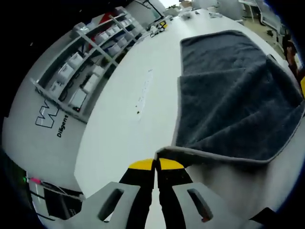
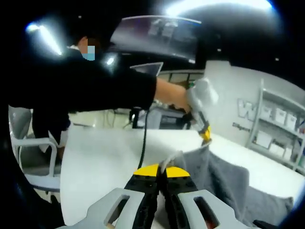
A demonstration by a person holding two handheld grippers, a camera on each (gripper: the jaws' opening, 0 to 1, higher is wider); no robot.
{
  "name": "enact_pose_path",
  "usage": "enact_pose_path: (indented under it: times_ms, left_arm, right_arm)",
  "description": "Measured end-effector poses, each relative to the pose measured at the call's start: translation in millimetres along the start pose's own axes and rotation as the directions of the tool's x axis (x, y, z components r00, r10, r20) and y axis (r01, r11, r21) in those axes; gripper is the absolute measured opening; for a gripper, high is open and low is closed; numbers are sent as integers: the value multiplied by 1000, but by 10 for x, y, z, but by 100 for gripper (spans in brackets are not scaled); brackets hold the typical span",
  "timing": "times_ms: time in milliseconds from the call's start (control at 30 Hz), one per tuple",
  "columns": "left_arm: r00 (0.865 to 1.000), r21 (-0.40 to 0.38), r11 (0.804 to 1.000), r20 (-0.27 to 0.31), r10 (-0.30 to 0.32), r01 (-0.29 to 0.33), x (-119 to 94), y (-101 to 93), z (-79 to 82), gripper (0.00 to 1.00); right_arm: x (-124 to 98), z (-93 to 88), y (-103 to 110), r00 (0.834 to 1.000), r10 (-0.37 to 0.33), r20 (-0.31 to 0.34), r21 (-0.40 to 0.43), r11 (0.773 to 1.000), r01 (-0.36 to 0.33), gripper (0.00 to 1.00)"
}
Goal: Open the folded towel by lifting each exposed corner and separating the folded layers until the towel lies flat within the target outline without major curled edges
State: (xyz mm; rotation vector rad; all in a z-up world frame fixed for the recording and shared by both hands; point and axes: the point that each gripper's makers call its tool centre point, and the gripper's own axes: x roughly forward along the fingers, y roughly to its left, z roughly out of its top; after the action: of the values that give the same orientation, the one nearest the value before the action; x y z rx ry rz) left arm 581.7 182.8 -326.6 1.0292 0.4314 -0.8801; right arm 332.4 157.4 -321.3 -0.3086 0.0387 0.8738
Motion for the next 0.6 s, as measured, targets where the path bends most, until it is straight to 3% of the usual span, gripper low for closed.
enact_pose_path:
  times_ms: [600]
  left_arm:
    - [998,4,1000,-58,11,-11,-174,53,-235,1]
  right_arm:
    - [228,111,196,997,81,-14,-18,997,-81,0]
